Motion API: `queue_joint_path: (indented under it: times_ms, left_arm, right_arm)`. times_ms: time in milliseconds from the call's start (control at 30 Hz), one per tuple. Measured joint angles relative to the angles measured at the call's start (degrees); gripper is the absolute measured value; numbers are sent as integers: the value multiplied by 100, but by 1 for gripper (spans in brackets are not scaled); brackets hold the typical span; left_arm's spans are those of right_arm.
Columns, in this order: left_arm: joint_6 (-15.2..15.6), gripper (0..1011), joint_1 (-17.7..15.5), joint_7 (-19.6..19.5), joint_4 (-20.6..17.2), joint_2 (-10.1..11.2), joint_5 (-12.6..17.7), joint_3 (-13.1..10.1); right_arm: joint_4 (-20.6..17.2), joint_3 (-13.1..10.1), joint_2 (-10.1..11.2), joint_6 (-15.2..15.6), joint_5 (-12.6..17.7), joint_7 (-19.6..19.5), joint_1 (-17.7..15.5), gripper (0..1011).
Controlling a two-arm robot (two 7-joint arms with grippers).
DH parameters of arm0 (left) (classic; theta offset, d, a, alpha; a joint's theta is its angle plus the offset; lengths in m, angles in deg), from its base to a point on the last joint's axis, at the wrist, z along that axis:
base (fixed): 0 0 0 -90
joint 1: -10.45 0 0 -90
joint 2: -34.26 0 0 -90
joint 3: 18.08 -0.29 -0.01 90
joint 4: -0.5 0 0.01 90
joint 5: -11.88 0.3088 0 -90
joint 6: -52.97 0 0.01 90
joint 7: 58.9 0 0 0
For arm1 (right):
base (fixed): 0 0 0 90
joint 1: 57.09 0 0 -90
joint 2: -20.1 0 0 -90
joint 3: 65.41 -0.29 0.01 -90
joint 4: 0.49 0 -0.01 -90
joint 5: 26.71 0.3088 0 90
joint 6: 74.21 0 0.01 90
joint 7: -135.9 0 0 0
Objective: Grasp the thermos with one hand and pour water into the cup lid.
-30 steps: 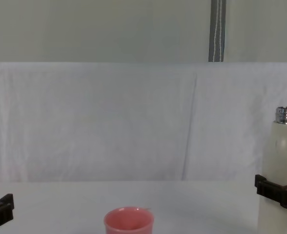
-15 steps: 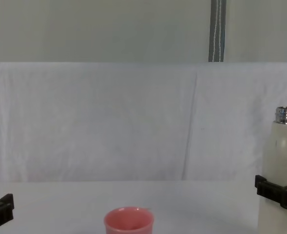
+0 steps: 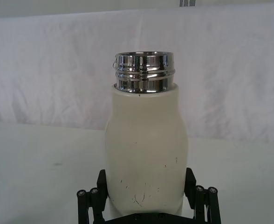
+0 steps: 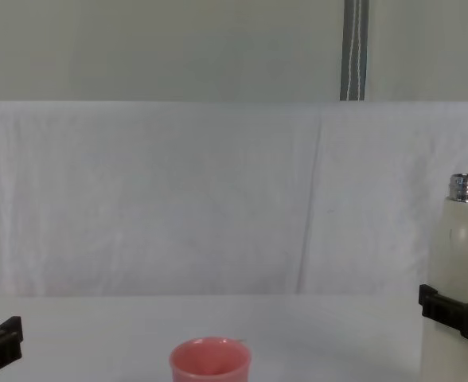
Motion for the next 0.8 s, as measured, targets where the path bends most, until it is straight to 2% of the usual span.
queue_joint_path:
  times_ms: [800]
  left_arm:
    - [0,1001,0,0,0,0,0,0]
  right_arm:
    - [-162,-18,51,88,91,34,-131,1001]
